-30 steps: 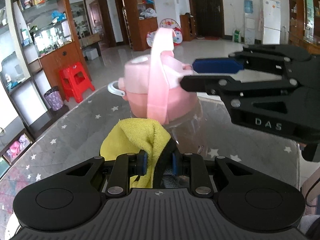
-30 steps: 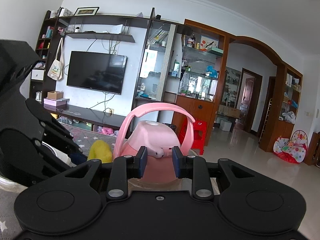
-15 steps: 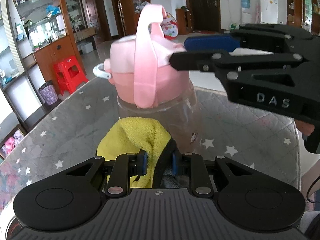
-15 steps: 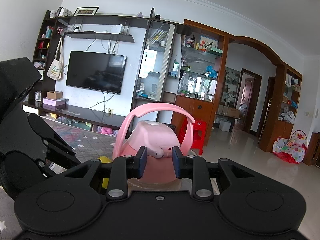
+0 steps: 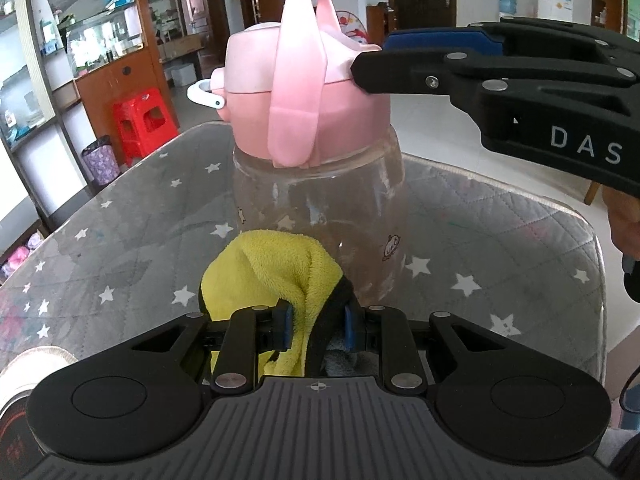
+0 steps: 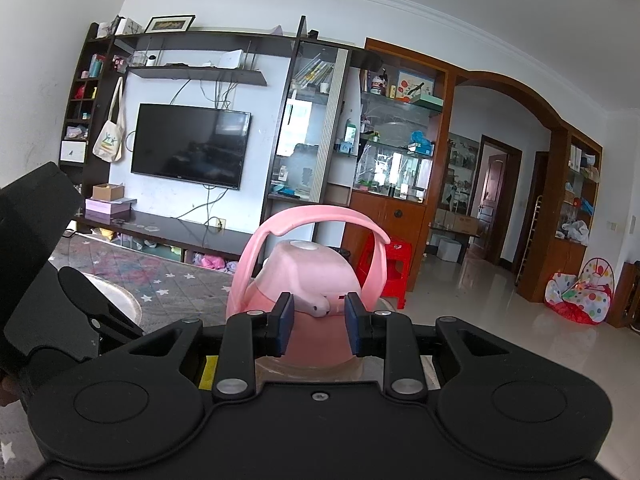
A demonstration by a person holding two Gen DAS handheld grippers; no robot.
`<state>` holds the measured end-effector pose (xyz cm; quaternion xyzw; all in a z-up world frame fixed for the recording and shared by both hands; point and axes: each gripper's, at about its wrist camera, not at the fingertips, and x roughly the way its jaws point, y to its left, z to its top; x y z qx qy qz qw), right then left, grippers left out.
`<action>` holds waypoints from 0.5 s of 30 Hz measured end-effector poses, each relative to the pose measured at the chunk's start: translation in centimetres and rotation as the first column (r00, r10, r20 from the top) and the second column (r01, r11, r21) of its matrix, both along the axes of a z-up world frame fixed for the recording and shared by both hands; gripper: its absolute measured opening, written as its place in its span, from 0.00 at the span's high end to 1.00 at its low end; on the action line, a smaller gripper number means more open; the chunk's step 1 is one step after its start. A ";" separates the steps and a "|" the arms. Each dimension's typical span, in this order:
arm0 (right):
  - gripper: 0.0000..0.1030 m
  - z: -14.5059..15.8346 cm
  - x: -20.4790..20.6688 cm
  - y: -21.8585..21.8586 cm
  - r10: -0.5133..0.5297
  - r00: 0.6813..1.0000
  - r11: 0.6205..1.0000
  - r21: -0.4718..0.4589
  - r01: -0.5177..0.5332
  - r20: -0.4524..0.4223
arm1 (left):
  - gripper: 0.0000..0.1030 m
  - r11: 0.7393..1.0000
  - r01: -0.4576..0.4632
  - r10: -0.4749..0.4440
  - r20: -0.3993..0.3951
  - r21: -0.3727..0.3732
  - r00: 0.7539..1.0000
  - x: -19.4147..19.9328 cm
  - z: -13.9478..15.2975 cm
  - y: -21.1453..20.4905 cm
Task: Clean container
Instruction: 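Wipe the bottle body with the cloth in the left gripper while the right gripper holds it, then lower the bottle onto the table with the right gripper and release it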
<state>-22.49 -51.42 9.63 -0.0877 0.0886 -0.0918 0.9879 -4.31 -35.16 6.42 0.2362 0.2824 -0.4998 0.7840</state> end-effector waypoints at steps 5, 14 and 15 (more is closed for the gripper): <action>0.71 -0.1 -0.2 0.2 0.005 1.000 1.000 0.005 -0.005 0.006 | 0.71 0.999 -0.032 0.032 -0.012 -0.003 0.999 0.0 -0.1 0.4; 0.67 0.1 -0.4 0.0 0.015 1.000 1.000 0.012 -0.015 0.013 | 0.61 0.996 -0.087 0.087 -0.027 -0.014 0.996 -0.3 0.5 1.1; 0.66 0.1 -0.5 0.0 0.016 1.000 1.000 0.012 -0.017 0.013 | 0.59 0.995 -0.094 0.094 -0.028 -0.015 0.995 -0.4 0.6 1.2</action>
